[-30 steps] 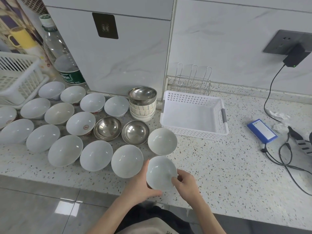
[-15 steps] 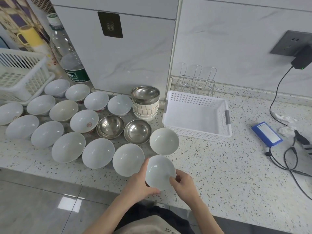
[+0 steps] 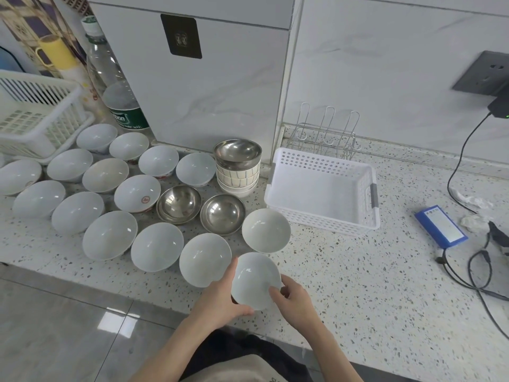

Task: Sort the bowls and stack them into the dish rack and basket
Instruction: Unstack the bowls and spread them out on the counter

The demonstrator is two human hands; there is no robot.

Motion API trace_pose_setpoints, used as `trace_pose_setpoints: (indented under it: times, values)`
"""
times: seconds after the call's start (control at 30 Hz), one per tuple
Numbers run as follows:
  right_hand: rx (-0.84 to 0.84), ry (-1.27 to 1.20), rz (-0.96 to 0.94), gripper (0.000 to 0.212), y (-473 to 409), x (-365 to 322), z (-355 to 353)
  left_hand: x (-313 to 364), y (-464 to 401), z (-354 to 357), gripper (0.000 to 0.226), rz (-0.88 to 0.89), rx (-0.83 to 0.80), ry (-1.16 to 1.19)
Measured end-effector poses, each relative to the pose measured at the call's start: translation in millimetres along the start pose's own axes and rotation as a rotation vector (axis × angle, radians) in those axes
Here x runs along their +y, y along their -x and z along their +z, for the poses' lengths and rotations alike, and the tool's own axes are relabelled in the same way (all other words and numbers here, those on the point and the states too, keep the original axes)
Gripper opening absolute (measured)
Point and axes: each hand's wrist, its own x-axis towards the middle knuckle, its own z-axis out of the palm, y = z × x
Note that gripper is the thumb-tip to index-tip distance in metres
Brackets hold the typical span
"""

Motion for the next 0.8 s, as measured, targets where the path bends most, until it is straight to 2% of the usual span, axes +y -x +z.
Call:
trace_pose_setpoints:
  times: [0.23, 0.37, 0.47, 0.6, 0.7, 0.8]
  values:
    - [-0.034, 0.021, 0.075, 0.03, -0.7, -5.5, -7.3, -0.7, -4.7, 1.1, 0.125, -0.12, -0.062, -0.052]
    - [0.186, 0.049, 0.127, 0.019, 0.7, -15.0, -19.0, 1.3, -3.2, -5.9, 0.134, -0.171, -0.093, -0.06]
    - [0.324, 0.009, 0.098, 0.02, -2.9, -28.5, -32.3, 3.8, -5.8, -24.7, 0.115, -0.191, -0.024, -0.036]
    - [0.376, -0.073, 0.027, 0.016, -17.5, -58.2, -44.0, 7.9, -23.8, -65.9, 0.085, -0.148, 0.135, 0.114]
    - [0.397, -0.089, -0.02, 0.019, -35.0, -85.7, -45.9, 14.8, -52.8, -108.8, 0.074, -0.126, 0.234, 0.261]
    - [0.419, -0.088, -0.048, 0.02, -57.1, -119.4, -45.5, 29.9, -94.6, -153.7, 0.068, -0.081, 0.305, 0.265]
